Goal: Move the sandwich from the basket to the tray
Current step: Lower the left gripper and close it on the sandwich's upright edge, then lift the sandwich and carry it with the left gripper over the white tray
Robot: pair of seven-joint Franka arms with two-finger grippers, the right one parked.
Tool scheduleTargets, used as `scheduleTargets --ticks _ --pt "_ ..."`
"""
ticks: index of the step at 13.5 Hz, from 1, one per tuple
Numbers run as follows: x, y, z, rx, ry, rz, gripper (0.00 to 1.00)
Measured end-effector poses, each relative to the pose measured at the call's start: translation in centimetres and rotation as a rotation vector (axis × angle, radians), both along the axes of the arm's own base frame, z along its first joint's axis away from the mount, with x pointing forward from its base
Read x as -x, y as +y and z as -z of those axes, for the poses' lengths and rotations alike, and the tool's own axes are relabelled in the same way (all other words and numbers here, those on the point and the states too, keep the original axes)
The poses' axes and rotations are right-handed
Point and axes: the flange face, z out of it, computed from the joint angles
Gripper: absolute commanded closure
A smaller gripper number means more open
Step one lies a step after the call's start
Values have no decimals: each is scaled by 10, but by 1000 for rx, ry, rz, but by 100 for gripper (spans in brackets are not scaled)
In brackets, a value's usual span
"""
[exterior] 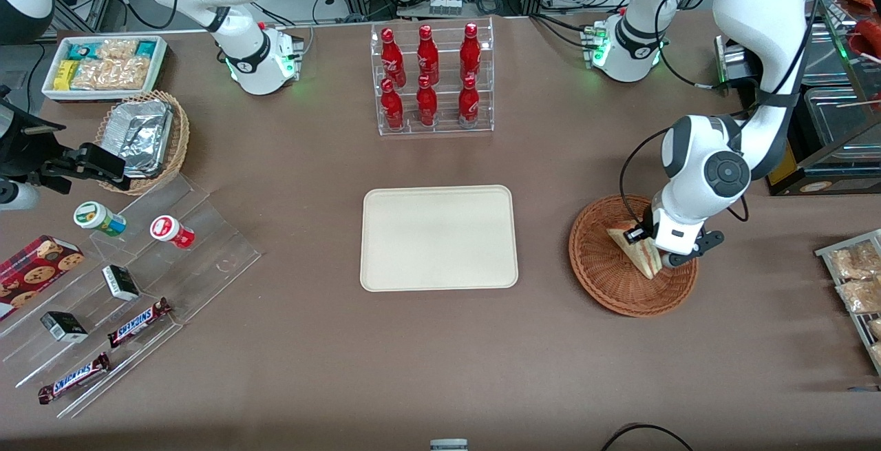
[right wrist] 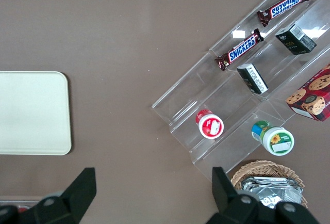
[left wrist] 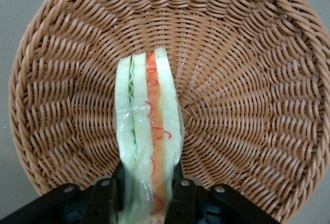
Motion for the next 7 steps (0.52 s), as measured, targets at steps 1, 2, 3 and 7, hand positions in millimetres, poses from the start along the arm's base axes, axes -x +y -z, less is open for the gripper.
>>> scheduleTargets --ticks 1,2,3,7 --pt "0 0 0 0 -1 0 100" --pt "-1 0 -1 0 -3 0 100" --pt "-2 0 -3 1 -7 0 100" --pt "-11 -1 -17 -15 6 20 100"
